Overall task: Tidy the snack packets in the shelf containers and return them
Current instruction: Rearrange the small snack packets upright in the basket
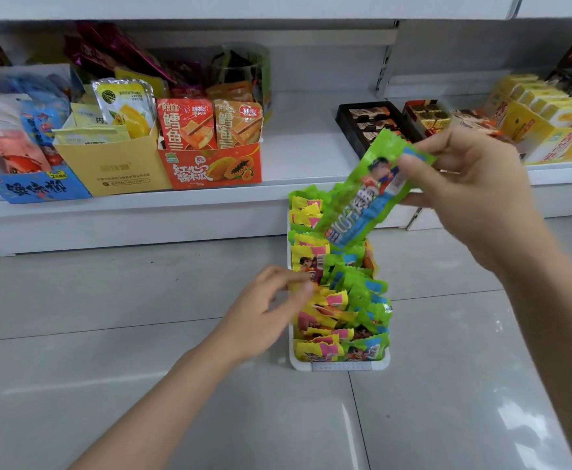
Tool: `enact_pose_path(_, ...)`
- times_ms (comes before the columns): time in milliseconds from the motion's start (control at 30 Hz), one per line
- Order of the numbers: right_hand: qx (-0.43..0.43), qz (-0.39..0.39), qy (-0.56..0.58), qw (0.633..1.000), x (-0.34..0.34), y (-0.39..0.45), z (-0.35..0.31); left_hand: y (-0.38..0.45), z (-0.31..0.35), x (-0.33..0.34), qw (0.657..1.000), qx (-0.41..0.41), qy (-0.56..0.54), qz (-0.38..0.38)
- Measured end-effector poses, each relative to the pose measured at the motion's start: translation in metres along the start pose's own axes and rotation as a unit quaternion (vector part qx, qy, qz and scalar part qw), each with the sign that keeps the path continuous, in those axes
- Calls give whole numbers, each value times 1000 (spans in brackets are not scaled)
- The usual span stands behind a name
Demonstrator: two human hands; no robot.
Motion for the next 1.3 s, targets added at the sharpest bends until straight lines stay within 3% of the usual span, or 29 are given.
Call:
enact_pose_path(133,29,44,69,996,-10,0,1,8,3,-13,978,-72,-195,20)
enact_pose_path(333,122,39,167,978,3,-6,36,0,48,-8,972,36,-234,1)
enact_pose_path(533,118,68,140,981,-1,-5,50,-13,38,18,940,-32,-337,-35)
enact_pose_path(767,118,82,99,985,-3,-5,64,-17,13,14,934,-72,-349,29)
enact_pose_path(967,129,91,99,983,-4,-5,71,-18,13,15,927,-72,-367,27)
enact_pose_path(1200,171,143,195,955,-1,-12,93,-19,24,26,831,-87,-548,34)
enact_pose_path(1300,228,107,236,939,20,-24,106,-18,20,9,858,-61,-495,123)
Point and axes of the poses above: each hand's wrist, its own y-axis towards the middle knuckle, its own x-axis out of the palm, z = x × y, the point moved 10 cm from there along y, towards the middle knuckle, and after that the axes turned 6 degrees about y, right-handed, at the moved point
